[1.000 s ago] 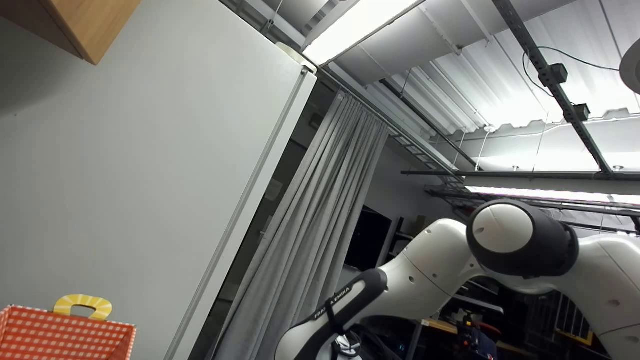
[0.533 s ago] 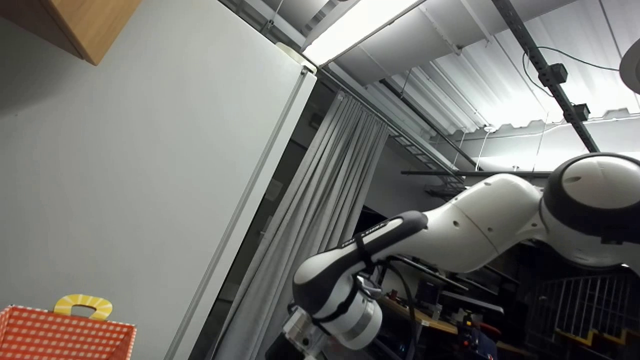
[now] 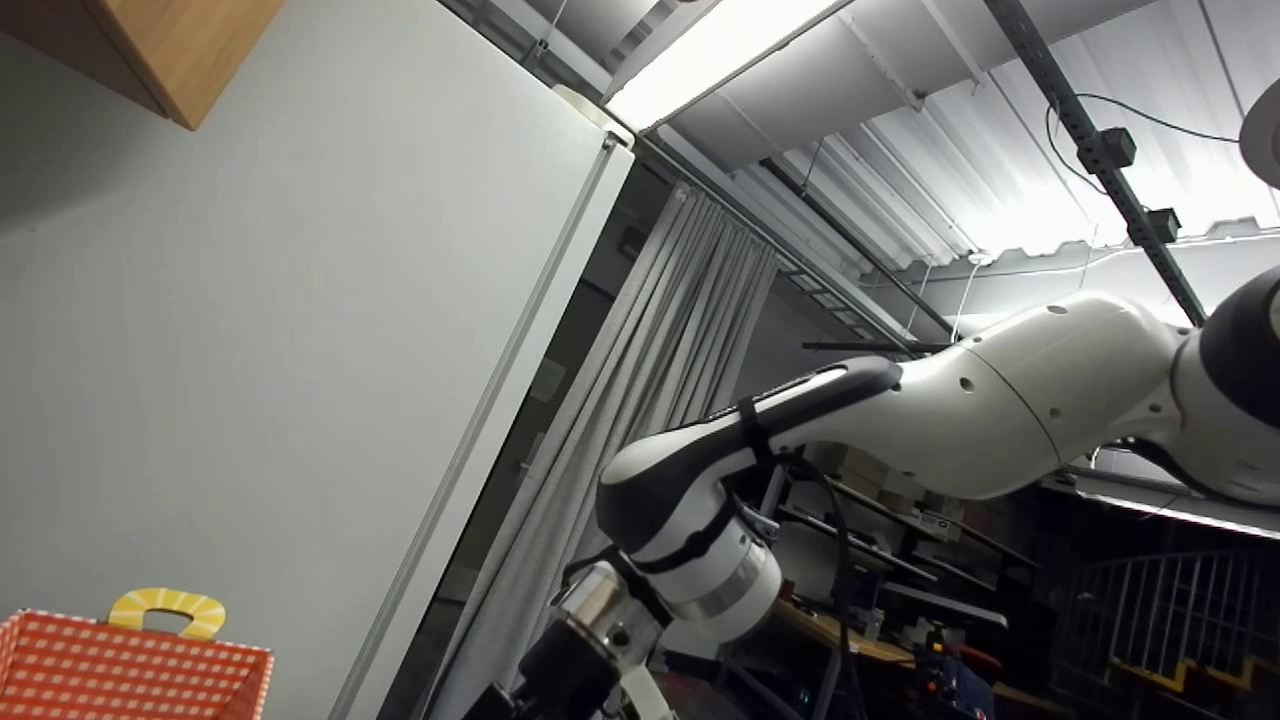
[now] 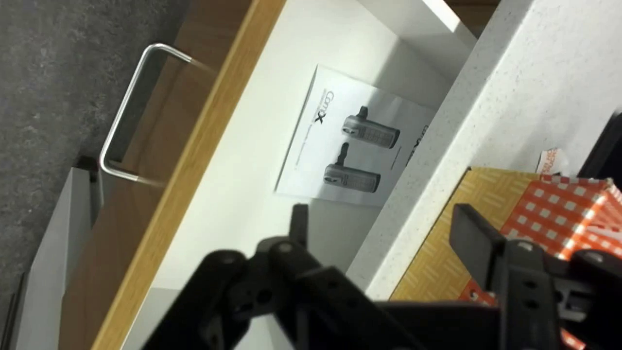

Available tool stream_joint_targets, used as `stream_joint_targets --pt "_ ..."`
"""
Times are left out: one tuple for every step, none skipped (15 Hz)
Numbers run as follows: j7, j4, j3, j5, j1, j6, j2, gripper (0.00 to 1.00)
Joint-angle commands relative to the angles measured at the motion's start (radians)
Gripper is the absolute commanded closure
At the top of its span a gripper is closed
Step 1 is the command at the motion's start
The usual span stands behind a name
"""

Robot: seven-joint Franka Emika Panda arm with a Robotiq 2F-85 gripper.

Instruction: Open the top drawer of the lower cupboard

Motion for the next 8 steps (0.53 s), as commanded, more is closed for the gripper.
stream_joint_targets --pt "-0.048 0.003 -0.055 0.02 0.081 0.006 0.051 0.55" --pt "-0.049 0.009 -0.059 0.016 0.095 0.014 0.074 0.64" --pt "-0.041 0.014 -0.062 0.01 0.108 0.02 0.098 0.71" --pt "-0.036 0.018 -0.064 0.006 0.117 0.023 0.117 0.78" --pt "-0.03 0.02 -0.066 -0.002 0.126 0.028 0.134 0.86" --pt "-0.025 0.024 -0.067 -0.009 0.132 0.029 0.149 0.93" --pt "-0.021 0.027 -0.068 -0.019 0.137 0.037 0.163 0.99" --pt "-0.018 0.031 -0.068 -0.026 0.138 0.042 0.175 1.0"
